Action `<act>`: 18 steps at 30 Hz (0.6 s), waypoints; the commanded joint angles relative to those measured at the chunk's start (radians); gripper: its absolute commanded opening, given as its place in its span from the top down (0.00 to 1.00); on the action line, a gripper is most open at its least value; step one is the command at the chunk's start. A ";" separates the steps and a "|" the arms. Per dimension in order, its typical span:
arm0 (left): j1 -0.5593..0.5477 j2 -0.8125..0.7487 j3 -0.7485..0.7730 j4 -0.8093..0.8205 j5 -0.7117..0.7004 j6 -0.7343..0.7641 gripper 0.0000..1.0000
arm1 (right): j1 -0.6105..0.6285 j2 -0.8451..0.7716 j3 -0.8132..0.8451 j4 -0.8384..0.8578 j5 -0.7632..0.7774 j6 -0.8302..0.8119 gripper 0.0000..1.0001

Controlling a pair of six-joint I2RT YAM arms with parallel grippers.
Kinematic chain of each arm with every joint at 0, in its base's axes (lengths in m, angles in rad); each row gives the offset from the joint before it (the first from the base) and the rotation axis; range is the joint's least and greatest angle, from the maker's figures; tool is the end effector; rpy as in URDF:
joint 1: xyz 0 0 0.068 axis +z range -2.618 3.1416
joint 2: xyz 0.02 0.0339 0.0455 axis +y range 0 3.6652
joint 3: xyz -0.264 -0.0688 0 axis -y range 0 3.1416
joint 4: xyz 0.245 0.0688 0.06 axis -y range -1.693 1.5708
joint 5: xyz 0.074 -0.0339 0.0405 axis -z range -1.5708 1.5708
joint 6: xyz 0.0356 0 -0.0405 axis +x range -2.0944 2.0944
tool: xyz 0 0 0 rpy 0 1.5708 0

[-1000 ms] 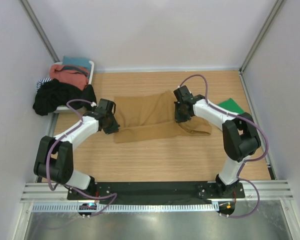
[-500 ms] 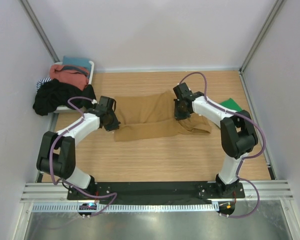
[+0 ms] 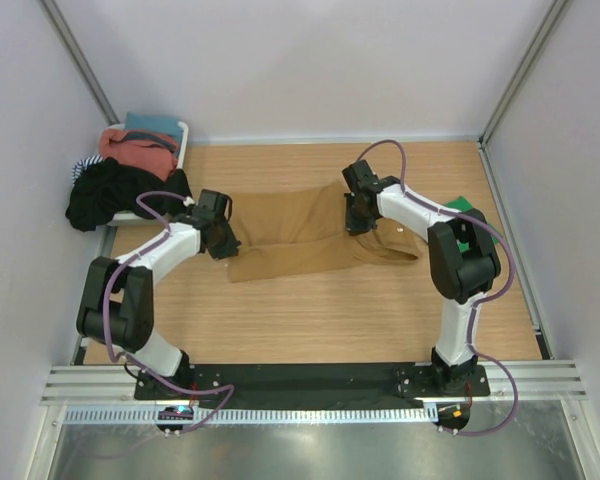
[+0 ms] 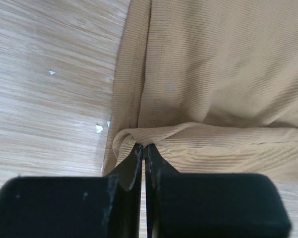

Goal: Fold and stack the tank tops
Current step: Fold the tank top

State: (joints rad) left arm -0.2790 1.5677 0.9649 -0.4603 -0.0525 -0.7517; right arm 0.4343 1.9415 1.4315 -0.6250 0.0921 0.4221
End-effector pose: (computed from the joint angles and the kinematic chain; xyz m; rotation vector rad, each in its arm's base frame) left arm 0.2969 -0.0831 0.1923 -0.6407 2.5826 -0.2794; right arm 0.3687 0.1674 0.1931 0.0111 2.7046 0.1353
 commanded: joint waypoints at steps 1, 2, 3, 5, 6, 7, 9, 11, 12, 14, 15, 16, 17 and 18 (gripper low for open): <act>0.008 0.005 0.037 0.038 -0.018 0.014 1.00 | -0.006 -0.010 0.040 -0.008 0.023 -0.008 0.99; 0.008 0.006 0.037 0.040 -0.021 0.014 1.00 | -0.009 -0.012 0.040 -0.008 0.023 -0.008 0.99; 0.008 0.011 0.038 0.041 -0.024 0.014 1.00 | -0.011 -0.013 0.040 -0.008 0.021 -0.008 0.99; 0.008 0.015 0.043 0.043 -0.026 0.015 1.00 | -0.014 -0.015 0.043 -0.012 0.023 -0.008 0.99; 0.009 0.021 0.044 0.045 -0.026 0.017 1.00 | -0.014 -0.016 0.044 -0.013 0.024 -0.008 0.99; 0.009 0.025 0.046 0.045 -0.026 0.017 1.00 | -0.014 -0.016 0.046 -0.013 0.023 -0.011 0.99; 0.012 0.032 0.049 0.046 -0.027 0.020 1.00 | -0.016 -0.018 0.046 -0.015 0.026 -0.009 0.99; 0.018 0.034 0.054 0.048 -0.029 0.022 1.00 | -0.014 -0.022 0.046 -0.019 0.028 -0.011 0.99; 0.021 0.034 0.054 0.046 -0.029 0.023 1.00 | -0.014 -0.027 0.044 -0.019 0.034 -0.009 0.99; 0.027 0.031 0.060 0.046 -0.032 0.023 1.00 | -0.016 -0.030 0.055 -0.024 0.034 -0.009 0.99; 0.031 0.029 0.061 0.048 -0.033 0.023 1.00 | -0.016 -0.030 0.059 -0.025 0.034 -0.011 0.99; 0.035 0.028 0.063 0.048 -0.035 0.023 1.00 | -0.017 -0.029 0.067 -0.028 0.031 -0.009 0.99; 0.038 0.026 0.063 0.048 -0.035 0.022 1.00 | -0.016 -0.021 0.081 -0.036 0.031 -0.009 0.99; 0.041 0.025 0.063 0.048 -0.035 0.020 1.00 | -0.016 -0.019 0.087 -0.036 0.031 -0.009 0.99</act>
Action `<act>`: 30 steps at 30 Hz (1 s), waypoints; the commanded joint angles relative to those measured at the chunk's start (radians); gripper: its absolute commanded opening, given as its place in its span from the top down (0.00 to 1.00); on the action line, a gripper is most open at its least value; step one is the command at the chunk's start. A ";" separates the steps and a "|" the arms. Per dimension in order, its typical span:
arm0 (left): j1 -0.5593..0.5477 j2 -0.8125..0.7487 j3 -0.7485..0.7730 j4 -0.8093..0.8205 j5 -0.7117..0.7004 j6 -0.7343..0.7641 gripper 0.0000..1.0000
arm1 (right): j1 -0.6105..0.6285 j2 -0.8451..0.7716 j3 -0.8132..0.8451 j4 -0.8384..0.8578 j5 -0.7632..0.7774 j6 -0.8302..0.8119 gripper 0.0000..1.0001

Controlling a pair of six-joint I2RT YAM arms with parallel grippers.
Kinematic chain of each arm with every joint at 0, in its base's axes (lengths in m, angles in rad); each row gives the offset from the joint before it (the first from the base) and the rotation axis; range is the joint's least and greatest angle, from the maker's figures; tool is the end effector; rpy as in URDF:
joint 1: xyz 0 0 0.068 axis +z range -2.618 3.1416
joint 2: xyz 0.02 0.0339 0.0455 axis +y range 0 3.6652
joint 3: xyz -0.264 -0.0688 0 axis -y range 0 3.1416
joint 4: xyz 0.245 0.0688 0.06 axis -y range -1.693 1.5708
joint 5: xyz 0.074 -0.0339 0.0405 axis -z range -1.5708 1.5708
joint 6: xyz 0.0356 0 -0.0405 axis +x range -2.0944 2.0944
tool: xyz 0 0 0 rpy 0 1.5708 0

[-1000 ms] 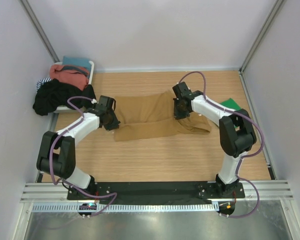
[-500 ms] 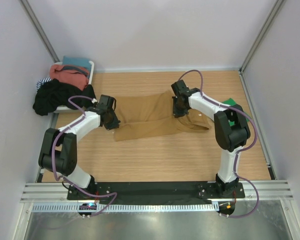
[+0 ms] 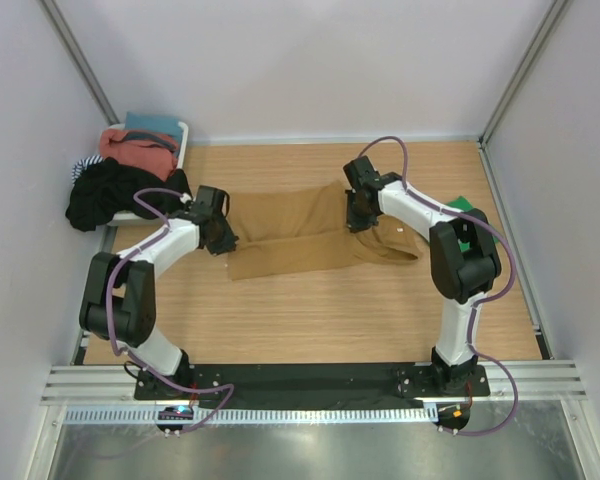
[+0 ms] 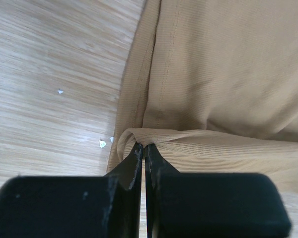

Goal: Fold and stack the tank tops
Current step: Fold the tank top

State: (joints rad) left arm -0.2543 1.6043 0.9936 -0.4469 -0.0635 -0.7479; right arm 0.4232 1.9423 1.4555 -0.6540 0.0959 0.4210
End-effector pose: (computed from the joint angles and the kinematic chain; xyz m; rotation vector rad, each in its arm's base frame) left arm 0.3081 -0.0777 0.1906 -0.6687 2.5641 -0.2602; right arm 0.3716 0.1637 0.1984 0.0254 2.7082 0.1237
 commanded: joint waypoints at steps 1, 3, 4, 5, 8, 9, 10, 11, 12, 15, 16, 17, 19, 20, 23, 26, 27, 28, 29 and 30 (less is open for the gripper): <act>0.021 -0.014 0.033 0.036 -0.025 0.015 1.00 | -0.004 -0.016 0.069 -0.009 0.022 -0.010 0.99; 0.027 -0.011 0.030 0.043 -0.024 0.012 1.00 | -0.006 -0.002 0.088 -0.015 0.018 -0.008 0.99; 0.032 -0.007 0.028 0.046 -0.015 0.010 1.00 | -0.006 0.004 0.094 -0.013 0.019 -0.008 0.99; 0.035 0.002 0.028 0.050 -0.012 0.009 1.00 | -0.003 0.012 0.111 -0.018 0.018 -0.007 0.99; 0.038 0.020 0.036 0.056 -0.007 0.007 1.00 | -0.006 0.043 0.140 -0.030 0.021 -0.007 0.99; 0.038 0.023 0.037 0.056 -0.007 0.007 1.00 | -0.004 0.049 0.143 -0.032 0.019 -0.007 0.99; 0.039 0.026 0.040 0.056 -0.007 0.007 1.00 | -0.004 0.050 0.144 -0.032 0.019 -0.007 0.99; 0.039 0.028 0.040 0.057 -0.007 0.007 1.00 | -0.006 0.050 0.143 -0.029 0.019 -0.007 0.99; 0.041 0.032 0.042 0.060 -0.007 0.008 1.00 | -0.006 0.052 0.143 -0.027 0.022 -0.008 0.99; 0.043 0.046 0.050 0.065 -0.002 0.012 1.00 | -0.004 0.058 0.146 -0.029 0.025 -0.008 0.99; 0.043 0.049 0.056 0.068 0.002 0.013 1.00 | -0.004 0.063 0.147 -0.030 0.025 -0.010 0.98; 0.043 0.052 0.059 0.068 0.005 0.013 0.98 | -0.006 0.066 0.151 -0.032 0.028 -0.008 0.97; 0.041 0.054 0.068 0.070 0.011 0.021 0.92 | -0.006 0.063 0.152 -0.030 0.041 -0.004 0.80; 0.041 0.051 0.069 0.074 0.008 0.021 0.90 | -0.006 0.050 0.148 -0.029 0.047 -0.001 0.73; 0.041 0.019 0.056 0.092 -0.004 -0.001 0.54 | -0.006 0.011 0.135 -0.013 0.053 0.001 0.60; 0.041 -0.041 0.008 0.128 -0.028 -0.022 0.30 | -0.006 -0.044 0.106 -0.007 0.079 0.005 0.55; 0.043 -0.055 -0.002 0.129 -0.032 -0.024 0.28 | -0.008 -0.060 0.095 -0.006 0.083 0.005 0.55; 0.043 -0.067 -0.007 0.128 -0.035 -0.022 0.28 | -0.006 -0.074 0.083 -0.001 0.085 0.005 0.53; 0.041 -0.099 -0.013 0.126 -0.035 -0.024 0.27 | -0.006 -0.092 0.056 0.002 0.087 0.005 0.53; 0.041 -0.115 -0.027 0.126 -0.024 -0.024 0.27 | -0.004 -0.123 0.039 0.002 0.084 0.005 0.53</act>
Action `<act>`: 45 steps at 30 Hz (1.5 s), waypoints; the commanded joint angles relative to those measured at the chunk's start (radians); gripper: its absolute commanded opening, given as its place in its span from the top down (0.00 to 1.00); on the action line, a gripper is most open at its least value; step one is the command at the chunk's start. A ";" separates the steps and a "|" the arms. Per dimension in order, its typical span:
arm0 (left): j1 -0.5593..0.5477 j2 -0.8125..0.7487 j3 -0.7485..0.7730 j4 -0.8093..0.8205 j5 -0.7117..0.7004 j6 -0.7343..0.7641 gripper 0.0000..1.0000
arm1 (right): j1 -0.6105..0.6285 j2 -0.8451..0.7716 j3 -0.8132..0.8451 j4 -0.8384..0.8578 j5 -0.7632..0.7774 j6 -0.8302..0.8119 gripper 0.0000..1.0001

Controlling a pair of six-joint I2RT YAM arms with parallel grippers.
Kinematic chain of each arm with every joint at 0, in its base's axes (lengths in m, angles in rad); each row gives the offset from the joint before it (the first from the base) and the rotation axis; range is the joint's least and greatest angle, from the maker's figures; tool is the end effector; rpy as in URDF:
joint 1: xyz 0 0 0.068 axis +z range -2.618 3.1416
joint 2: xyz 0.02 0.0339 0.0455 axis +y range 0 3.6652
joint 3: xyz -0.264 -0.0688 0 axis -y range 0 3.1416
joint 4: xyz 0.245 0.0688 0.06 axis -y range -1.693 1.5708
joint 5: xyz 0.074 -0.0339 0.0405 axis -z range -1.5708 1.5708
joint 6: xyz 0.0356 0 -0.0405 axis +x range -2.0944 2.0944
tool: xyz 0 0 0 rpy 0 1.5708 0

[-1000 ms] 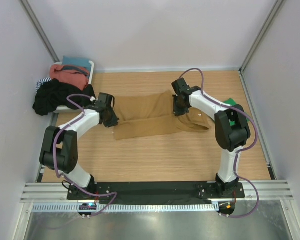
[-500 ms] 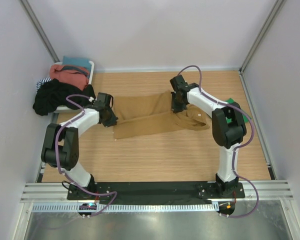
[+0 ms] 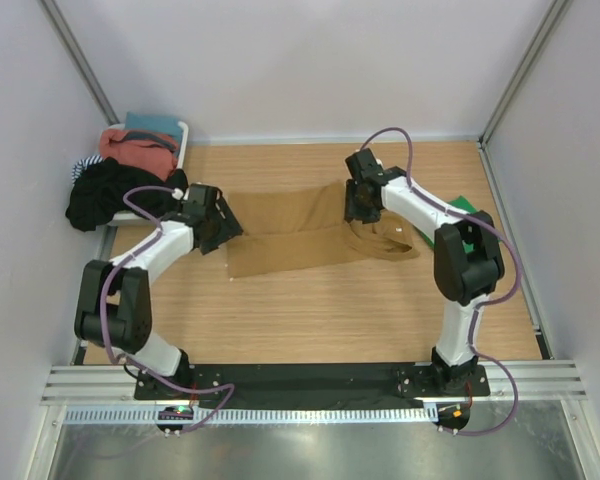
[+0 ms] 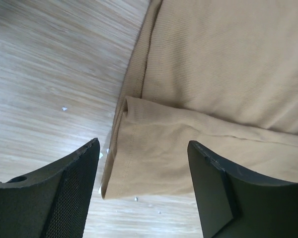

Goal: Fold and stack the tank tops
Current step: Fold the tank top

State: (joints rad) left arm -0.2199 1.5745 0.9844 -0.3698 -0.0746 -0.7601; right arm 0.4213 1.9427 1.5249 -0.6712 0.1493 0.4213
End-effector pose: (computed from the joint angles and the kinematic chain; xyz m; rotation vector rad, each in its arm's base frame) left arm 0.3136 -0.0674 0.2013 -0.7101 2.4524 -0.2948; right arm 0.3807 0.1648 0.2181 0.0485 2.6412 0.0851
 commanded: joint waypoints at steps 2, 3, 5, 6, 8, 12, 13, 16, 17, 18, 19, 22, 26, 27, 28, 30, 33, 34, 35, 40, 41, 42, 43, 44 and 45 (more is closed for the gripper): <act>0.004 -0.129 -0.035 0.048 0.021 -0.012 0.27 | -0.004 -0.160 -0.093 0.036 0.018 0.007 0.56; -0.009 -0.145 -0.059 0.048 0.027 -0.012 0.27 | -0.003 -0.198 -0.117 0.042 0.013 0.008 0.57; -0.022 -0.171 -0.085 0.032 0.029 -0.010 0.28 | -0.003 -0.232 -0.190 0.059 0.000 0.013 0.62; -0.036 -0.198 -0.120 0.032 0.035 -0.010 0.31 | -0.003 -0.250 -0.218 0.067 -0.008 0.016 0.63; -0.052 -0.224 -0.156 0.038 0.058 -0.011 0.34 | -0.003 -0.293 -0.294 0.094 -0.028 0.019 0.62; -0.090 -0.242 -0.225 0.054 0.071 -0.019 0.33 | 0.002 -0.309 -0.365 0.125 -0.043 0.028 0.58; -0.091 -0.238 -0.230 0.057 0.072 -0.018 0.32 | 0.008 -0.306 -0.380 0.130 -0.040 0.027 0.57; -0.093 -0.232 -0.242 0.058 0.095 -0.002 0.34 | 0.017 -0.303 -0.411 0.153 -0.042 0.034 0.55; -0.095 -0.228 -0.243 0.060 0.091 0.001 0.36 | 0.016 -0.292 -0.416 0.159 -0.045 0.034 0.56; -0.093 -0.223 -0.248 0.060 0.087 0.004 0.38 | 0.016 -0.285 -0.420 0.169 -0.047 0.034 0.56; -0.093 -0.206 -0.247 0.061 0.088 0.010 0.40 | 0.017 -0.274 -0.416 0.173 -0.050 0.036 0.56; -0.095 -0.173 -0.242 0.060 0.093 0.015 0.44 | 0.017 -0.217 -0.395 0.182 -0.054 0.033 0.57; -0.093 -0.128 -0.245 0.069 0.084 0.022 0.45 | 0.017 -0.157 -0.356 0.177 -0.025 0.027 0.58; -0.093 -0.123 -0.245 0.071 0.084 0.024 0.46 | 0.016 -0.139 -0.347 0.171 -0.011 0.024 0.58; -0.093 -0.117 -0.244 0.071 0.084 0.025 0.46 | 0.016 -0.133 -0.333 0.156 0.004 0.020 0.59; -0.093 -0.099 -0.240 0.072 0.053 0.030 0.48 | 0.016 -0.119 -0.321 0.130 0.048 0.017 0.61; -0.093 -0.077 -0.239 0.075 0.041 0.036 0.51 | 0.016 -0.120 -0.313 0.114 0.099 0.019 0.61; -0.093 -0.073 -0.237 0.074 0.038 0.039 0.51 | 0.013 -0.129 -0.313 0.104 0.110 0.020 0.61; -0.093 -0.071 -0.236 0.075 0.033 0.039 0.51 | 0.013 -0.131 -0.315 0.102 0.119 0.020 0.61; -0.095 -0.074 -0.236 0.062 -0.004 0.054 0.55 | 0.002 -0.156 -0.333 0.097 0.122 0.014 0.59; -0.095 -0.074 -0.237 0.060 -0.008 0.056 0.57 | 0.001 -0.156 -0.335 0.101 0.119 0.014 0.59; -0.093 -0.074 -0.239 0.060 -0.017 0.058 0.59 | 0.002 -0.153 -0.336 0.104 0.115 0.013 0.59; -0.095 -0.074 -0.239 0.055 -0.022 0.059 0.60 | 0.001 -0.149 -0.332 0.107 0.104 0.011 0.59; -0.093 -0.073 -0.239 0.055 -0.024 0.059 0.62 | 0.001 -0.139 -0.328 0.108 0.101 0.010 0.59; -0.093 -0.071 -0.239 0.055 -0.025 0.061 0.63 | -0.001 -0.131 -0.325 0.110 0.096 0.010 0.59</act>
State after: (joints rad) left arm -0.3130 1.4826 0.7383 -0.3145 -0.0513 -0.7238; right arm 0.4278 1.8187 1.1767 -0.5644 0.2295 0.4431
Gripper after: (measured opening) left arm 0.380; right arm 0.409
